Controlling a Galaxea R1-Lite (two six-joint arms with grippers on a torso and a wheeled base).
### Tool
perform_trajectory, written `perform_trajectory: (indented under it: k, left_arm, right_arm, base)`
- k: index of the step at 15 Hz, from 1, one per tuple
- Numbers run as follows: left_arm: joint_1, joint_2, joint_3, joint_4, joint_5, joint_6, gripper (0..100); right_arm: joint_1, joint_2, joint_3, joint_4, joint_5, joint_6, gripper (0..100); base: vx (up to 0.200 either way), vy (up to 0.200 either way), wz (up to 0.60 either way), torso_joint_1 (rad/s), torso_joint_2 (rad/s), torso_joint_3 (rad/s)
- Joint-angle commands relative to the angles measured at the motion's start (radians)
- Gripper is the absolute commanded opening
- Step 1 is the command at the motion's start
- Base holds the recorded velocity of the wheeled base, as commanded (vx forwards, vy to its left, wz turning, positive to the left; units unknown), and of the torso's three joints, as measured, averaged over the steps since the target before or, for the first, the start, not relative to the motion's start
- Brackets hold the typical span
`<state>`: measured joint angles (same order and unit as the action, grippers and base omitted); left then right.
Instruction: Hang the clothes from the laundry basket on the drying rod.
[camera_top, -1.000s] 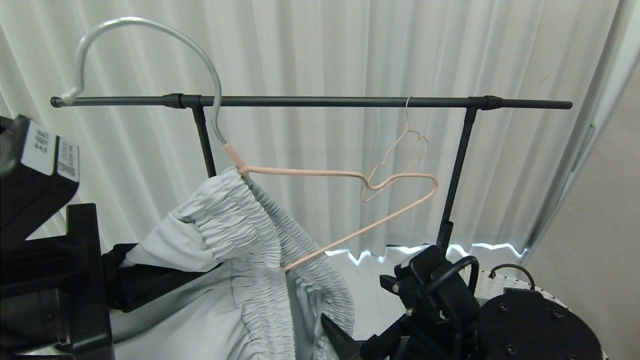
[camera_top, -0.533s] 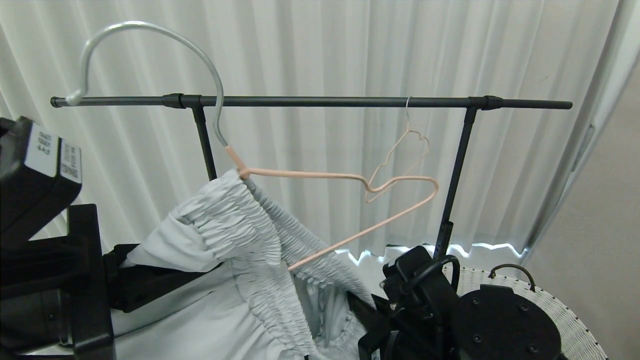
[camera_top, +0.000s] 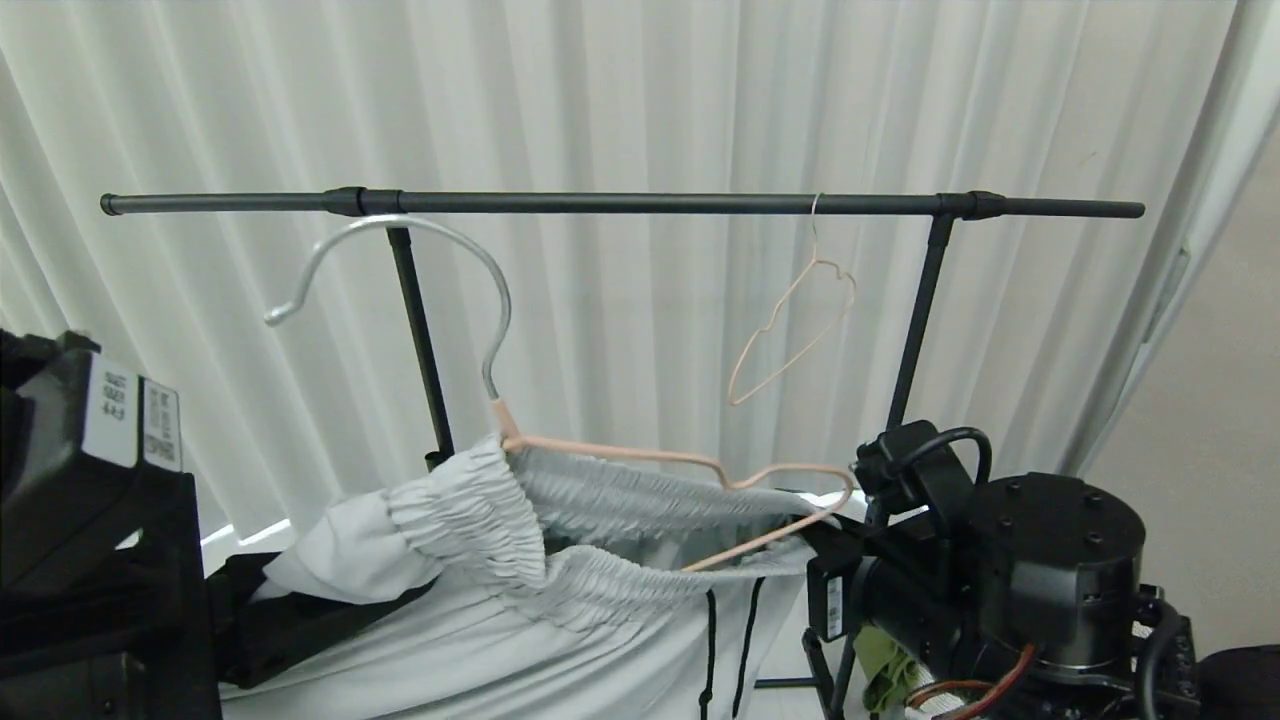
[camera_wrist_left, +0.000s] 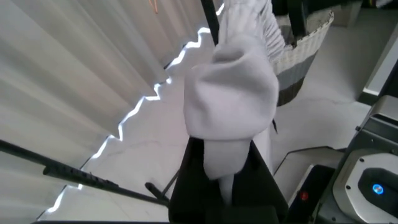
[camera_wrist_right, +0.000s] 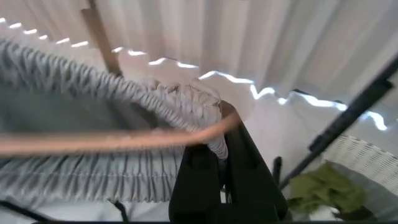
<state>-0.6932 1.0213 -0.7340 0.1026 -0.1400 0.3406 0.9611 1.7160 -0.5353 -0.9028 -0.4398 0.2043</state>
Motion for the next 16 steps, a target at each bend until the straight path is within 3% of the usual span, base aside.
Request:
perform_trajectory:
  k: [1,4,7,9,13,14,16]
  left_arm:
    - [0.0,-0.036,0.044,0.002,0.0,0.003,0]
    - [0.003,-0.041,0.077,0.003,0.005,0.003,0]
    - [0.006,-0.017,0.105,0.008,0.129,0.028,0]
    - [0.004,0.006,0.134,0.005,0.246,0.103,0]
    - [0.008,0.028,0.131,0.002,0.257,0.095,0]
    - [0.008,0.03,0.128,0.0,0.257,0.087,0]
    - [0.009,0.03,0.127,-0.003,0.257,0.066,0]
  right_arm:
    - [-0.068,-0.032,0.012,0.001,0.0,-0.003,0]
    - [-0.099,-0.045,0.028,0.002,0.0,-0.013,0]
    - [-0.091,-0.062,0.049,0.001,0.001,-0.045,0]
    - [-0.05,-0.075,0.051,0.001,0.003,-0.071,0]
    - [0.077,-0.085,0.052,0.002,0.006,-0.124,0]
    - [0.107,-0.09,0.052,0.004,0.006,-0.126,100]
    - [0.142,-0.095,0.064,0.005,0.006,-0.126,100]
  base:
    - [0.0,0.0,0.0,0.0,0.0,0.0]
    - [0.0,0.0,0.0,0.0,0.0,0.0]
    - [0.0,0.0,0.0,0.0,0.0,0.0]
    - [0.0,0.0,0.0,0.0,0.0,0.0]
    - [0.0,0.0,0.0,0.0,0.0,0.0]
    - [0.0,0.0,0.0,0.0,0.0,0.0]
    - [0.0,0.0,0.0,0.0,0.0,0.0]
